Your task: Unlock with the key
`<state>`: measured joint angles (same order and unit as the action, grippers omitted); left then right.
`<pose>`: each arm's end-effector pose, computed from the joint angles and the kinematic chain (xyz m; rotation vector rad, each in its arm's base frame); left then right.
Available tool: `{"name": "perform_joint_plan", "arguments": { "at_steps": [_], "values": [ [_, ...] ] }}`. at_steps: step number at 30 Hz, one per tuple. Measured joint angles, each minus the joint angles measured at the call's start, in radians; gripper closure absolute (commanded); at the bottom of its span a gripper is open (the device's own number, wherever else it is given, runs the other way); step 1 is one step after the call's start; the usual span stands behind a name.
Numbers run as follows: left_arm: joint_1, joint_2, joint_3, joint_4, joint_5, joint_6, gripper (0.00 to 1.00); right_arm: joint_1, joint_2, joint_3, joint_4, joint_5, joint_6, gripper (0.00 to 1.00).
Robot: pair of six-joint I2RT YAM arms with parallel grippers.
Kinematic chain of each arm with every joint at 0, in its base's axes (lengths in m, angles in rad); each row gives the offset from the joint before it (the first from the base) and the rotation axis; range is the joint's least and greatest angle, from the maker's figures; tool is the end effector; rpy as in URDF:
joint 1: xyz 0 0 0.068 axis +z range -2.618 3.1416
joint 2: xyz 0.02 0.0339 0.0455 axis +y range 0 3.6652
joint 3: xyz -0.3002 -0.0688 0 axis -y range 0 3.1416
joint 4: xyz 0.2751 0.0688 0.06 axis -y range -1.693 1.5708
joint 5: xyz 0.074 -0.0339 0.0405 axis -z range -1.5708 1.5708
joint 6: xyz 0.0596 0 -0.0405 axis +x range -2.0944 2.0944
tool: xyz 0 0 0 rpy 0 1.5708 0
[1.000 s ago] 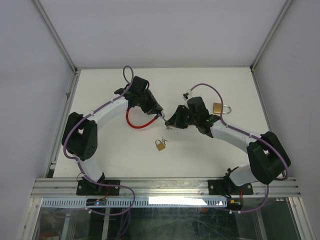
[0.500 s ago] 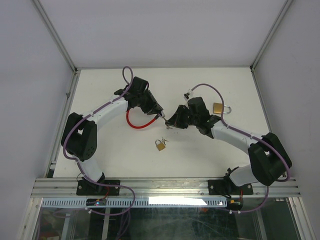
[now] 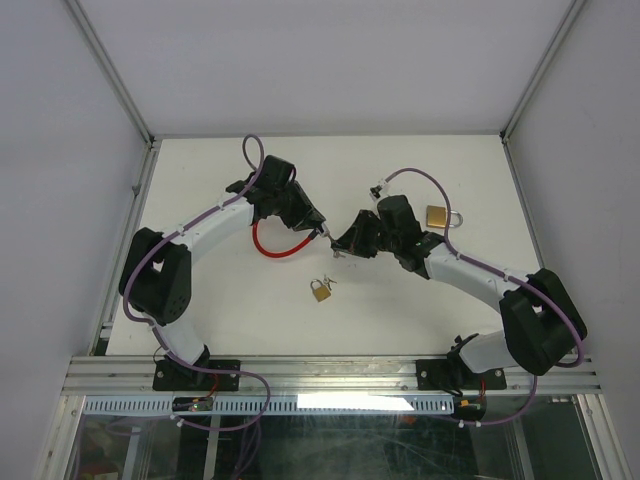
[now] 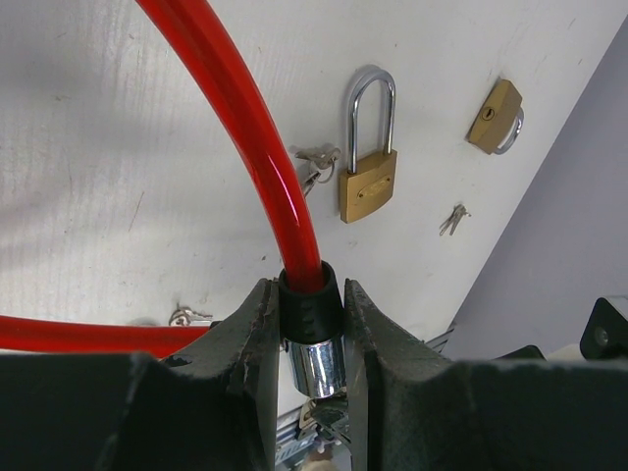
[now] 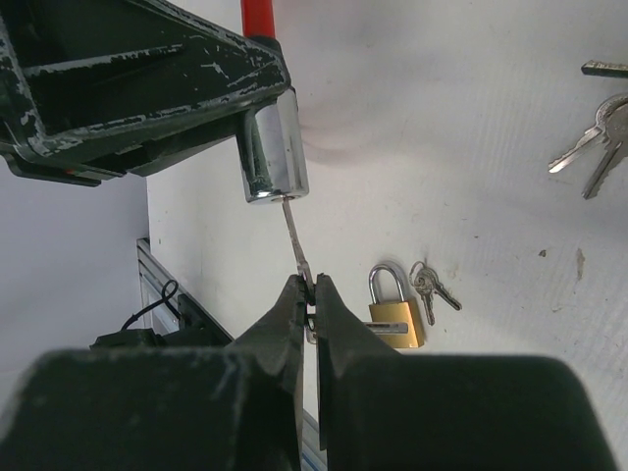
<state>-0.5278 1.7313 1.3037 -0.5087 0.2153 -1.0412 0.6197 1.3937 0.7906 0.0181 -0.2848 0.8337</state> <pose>0.3578 -0.2233 0.2439 -0.5967 2.6532 -0.8383 0.2647 0.2094 0.2299 0.0711 2.3596 1.0921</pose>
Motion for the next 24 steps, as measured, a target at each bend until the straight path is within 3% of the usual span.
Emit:
{"name": "perform_joint_plan", "arguments": {
  "at_steps": [24],
  "values": [
    [0.000, -0.004, -0.011, 0.012, 0.001, -0.023, 1.00, 0.000, 0.000, -0.001, -0.010, 0.000, 0.003, 1.00]
  ]
}}
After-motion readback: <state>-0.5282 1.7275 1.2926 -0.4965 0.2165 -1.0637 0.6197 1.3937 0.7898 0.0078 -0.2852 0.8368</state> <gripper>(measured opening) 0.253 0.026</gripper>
